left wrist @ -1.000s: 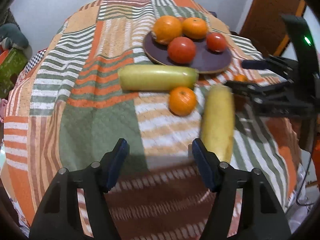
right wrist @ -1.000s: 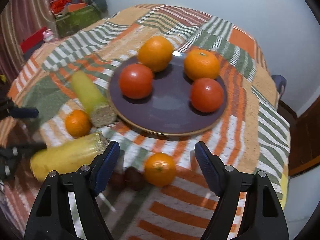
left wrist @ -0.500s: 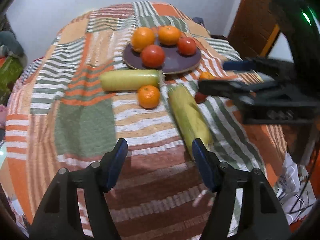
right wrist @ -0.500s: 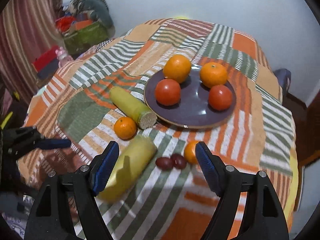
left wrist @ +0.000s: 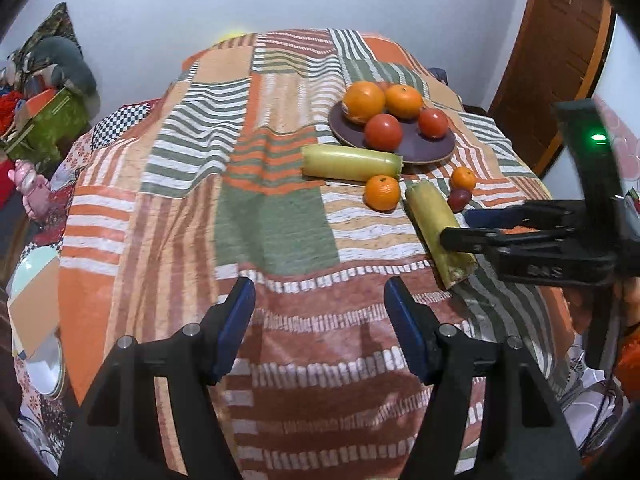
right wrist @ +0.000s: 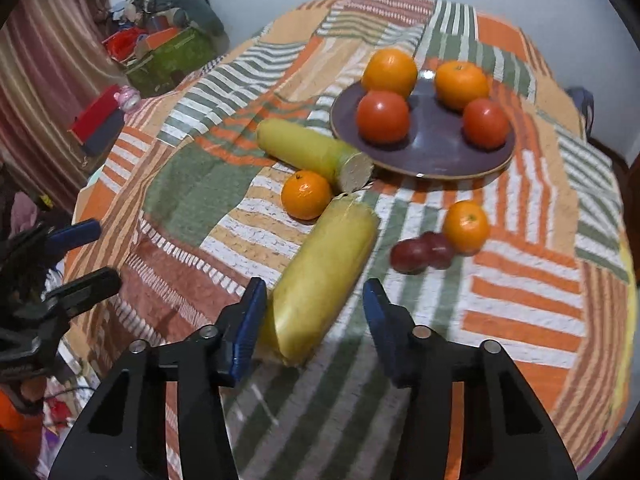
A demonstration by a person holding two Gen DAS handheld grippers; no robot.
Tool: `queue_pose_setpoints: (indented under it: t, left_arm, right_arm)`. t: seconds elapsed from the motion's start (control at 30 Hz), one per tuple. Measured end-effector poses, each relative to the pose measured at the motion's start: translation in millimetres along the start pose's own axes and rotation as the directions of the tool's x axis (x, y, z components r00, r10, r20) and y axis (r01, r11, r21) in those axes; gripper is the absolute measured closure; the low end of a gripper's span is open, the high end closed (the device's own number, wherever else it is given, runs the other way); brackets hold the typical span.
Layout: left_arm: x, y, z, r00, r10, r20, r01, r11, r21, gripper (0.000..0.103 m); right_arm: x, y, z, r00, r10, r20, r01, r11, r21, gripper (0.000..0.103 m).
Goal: Organize fruits
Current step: 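Grasp the yellow corn cob with the right tool while the left tool moves toward the squash, then lift the corn cob with the right tool while the left tool grasps the pale green squash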
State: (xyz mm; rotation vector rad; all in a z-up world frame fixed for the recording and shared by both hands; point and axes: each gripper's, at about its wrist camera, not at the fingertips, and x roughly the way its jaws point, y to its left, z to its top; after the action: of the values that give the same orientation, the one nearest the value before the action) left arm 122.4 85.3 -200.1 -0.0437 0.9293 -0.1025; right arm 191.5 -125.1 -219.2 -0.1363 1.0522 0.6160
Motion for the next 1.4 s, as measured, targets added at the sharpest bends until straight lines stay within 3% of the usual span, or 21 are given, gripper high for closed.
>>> queue_pose_setpoints:
  t: [0.2,0.43,0.73,0.93,1.13,1.4]
  left_arm:
    - [-8,13,-6,1.000,0.000,0.013,0.000,1.000,-0.027,0.036]
    - [-2,8,-4,1.000,-0.003,0.005,0.003,1.000,-0.027,0.036]
    - [18,-6,21,1.000,-0.001,-0.016,0.001,1.000,0.005,0.034]
    - [41,-28,51,1.000,0.008,-0.022,-0.007,0.999,0.053,0.019]
    - [78,-57,88,0.998,0.058,-0.034,-0.054,0.991,0.122,0.013]
    - [141,-80,111,0.988,0.104,-0.116,-0.086,0.985,0.148,0.013]
  right_arm:
    - [19,4,7,0.999,-0.031,-0.025,0.032,0.999,0.020,0.054]
    - [30,-2,8,0.999,-0.011,-0.033,0.012,0.999,0.039,0.053]
    - [8,-14,0,1.000,-0.001,0.021,0.001,1.000,0.028,0.065]
    - [-25,-37,-2,0.994,0.021,0.103,-0.027,0.998,0.064,0.067]
    - [-46,-64,5,0.984,0.018,0.180,-0.039,0.993,0.112,0.067]
    - [-62,-117,6,0.963,-0.100,0.249,0.053,0.980,0.190,0.067]
